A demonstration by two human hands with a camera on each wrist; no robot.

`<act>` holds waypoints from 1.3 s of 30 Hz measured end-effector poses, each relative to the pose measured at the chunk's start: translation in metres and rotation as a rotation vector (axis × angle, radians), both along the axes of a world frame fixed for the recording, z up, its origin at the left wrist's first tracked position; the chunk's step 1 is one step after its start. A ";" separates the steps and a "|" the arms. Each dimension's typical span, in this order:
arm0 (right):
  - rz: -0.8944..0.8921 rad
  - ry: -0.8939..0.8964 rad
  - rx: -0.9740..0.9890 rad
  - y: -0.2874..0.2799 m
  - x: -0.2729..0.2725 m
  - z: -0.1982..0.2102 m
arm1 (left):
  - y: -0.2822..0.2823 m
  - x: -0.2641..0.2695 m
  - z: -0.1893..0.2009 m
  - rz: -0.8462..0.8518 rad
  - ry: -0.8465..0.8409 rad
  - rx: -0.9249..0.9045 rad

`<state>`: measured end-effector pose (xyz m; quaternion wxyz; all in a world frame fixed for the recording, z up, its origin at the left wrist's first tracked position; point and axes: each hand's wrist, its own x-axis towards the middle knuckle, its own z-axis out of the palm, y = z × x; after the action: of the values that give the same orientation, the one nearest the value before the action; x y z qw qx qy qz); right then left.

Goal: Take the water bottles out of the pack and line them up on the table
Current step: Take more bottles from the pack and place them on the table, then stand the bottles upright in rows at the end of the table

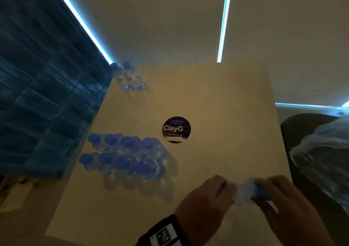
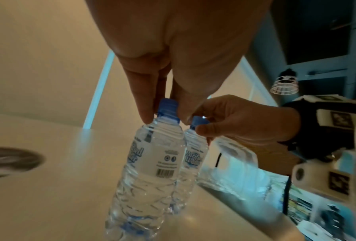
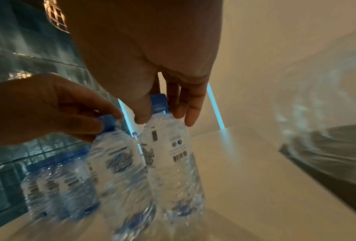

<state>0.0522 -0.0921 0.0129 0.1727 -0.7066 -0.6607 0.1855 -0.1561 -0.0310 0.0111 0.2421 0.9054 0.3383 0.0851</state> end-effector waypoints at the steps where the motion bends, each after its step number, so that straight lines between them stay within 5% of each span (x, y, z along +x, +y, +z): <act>1: 0.074 -0.062 0.020 0.009 -0.011 -0.010 | 0.000 -0.022 -0.003 0.037 -0.014 -0.020; 12: 0.122 0.025 -0.118 0.132 -0.154 -0.011 | 0.035 -0.120 -0.021 0.082 -0.042 0.021; 20: 0.220 -0.095 -0.305 0.187 -0.181 0.003 | 0.052 -0.132 -0.033 0.017 0.072 0.214; 31: 0.234 -0.104 -0.234 0.185 -0.175 0.000 | 0.045 -0.135 -0.020 0.116 0.070 0.245; 39: 0.363 -0.189 -0.283 0.183 -0.169 0.027 | 0.052 -0.213 0.058 0.208 -0.095 0.258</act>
<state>-0.1169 0.0904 0.0402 -0.0268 -0.6076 -0.7576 0.2371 -0.3692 0.0207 0.0687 0.1295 0.8839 0.4047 0.1953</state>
